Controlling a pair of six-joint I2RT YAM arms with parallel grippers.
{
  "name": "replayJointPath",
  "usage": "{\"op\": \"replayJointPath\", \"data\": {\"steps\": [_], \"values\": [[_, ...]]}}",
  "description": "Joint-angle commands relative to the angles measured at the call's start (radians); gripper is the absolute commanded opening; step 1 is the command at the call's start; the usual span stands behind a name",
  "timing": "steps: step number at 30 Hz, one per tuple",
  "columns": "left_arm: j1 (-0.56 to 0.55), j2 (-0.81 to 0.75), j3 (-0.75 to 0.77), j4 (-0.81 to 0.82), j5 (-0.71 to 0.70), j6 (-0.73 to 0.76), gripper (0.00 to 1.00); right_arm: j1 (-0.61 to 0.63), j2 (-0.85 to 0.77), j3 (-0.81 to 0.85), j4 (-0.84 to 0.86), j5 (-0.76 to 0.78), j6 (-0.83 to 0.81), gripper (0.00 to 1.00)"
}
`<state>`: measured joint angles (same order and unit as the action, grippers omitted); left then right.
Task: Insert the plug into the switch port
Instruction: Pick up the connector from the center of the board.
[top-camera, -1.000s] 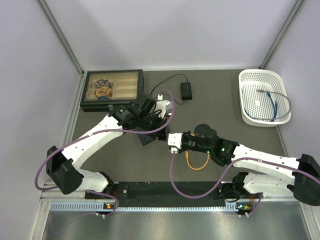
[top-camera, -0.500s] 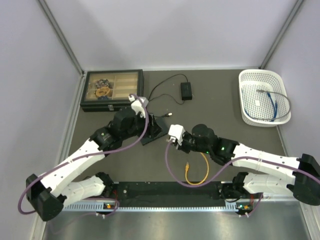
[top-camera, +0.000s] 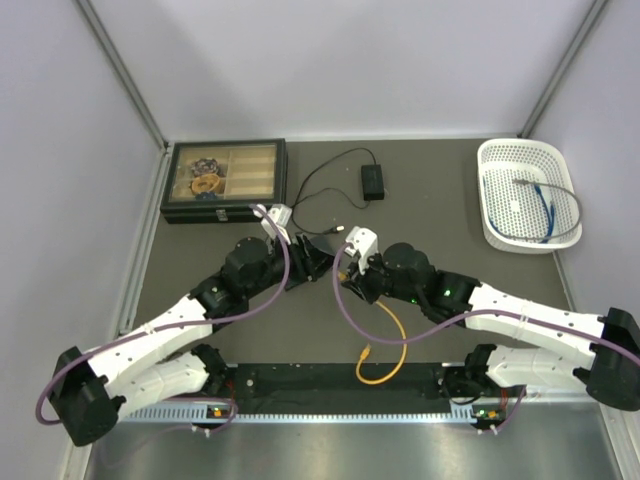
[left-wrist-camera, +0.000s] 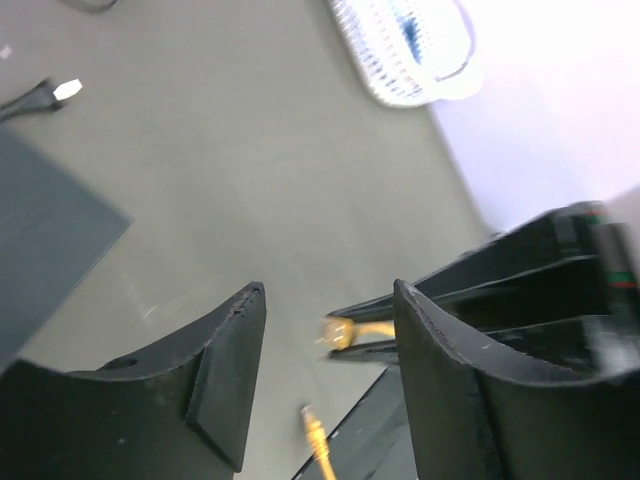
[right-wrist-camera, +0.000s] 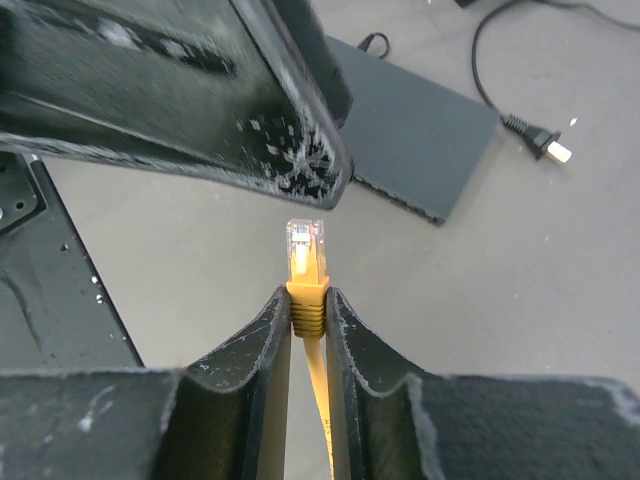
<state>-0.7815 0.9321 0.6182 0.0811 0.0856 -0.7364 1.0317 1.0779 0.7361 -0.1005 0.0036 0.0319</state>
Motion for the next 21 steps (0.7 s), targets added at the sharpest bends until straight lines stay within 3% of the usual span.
{"op": "replayJointPath", "data": {"steps": [1, 21], "values": [[-0.012, 0.005, -0.02, 0.161, -0.001, -0.041, 0.55, 0.013, -0.003, 0.065, -0.001, 0.036, 0.069, 0.0], [-0.051, 0.073, -0.051, 0.239, 0.013, -0.095, 0.45, -0.009, -0.088, 0.022, 0.065, 0.115, 0.158, 0.0]]}}
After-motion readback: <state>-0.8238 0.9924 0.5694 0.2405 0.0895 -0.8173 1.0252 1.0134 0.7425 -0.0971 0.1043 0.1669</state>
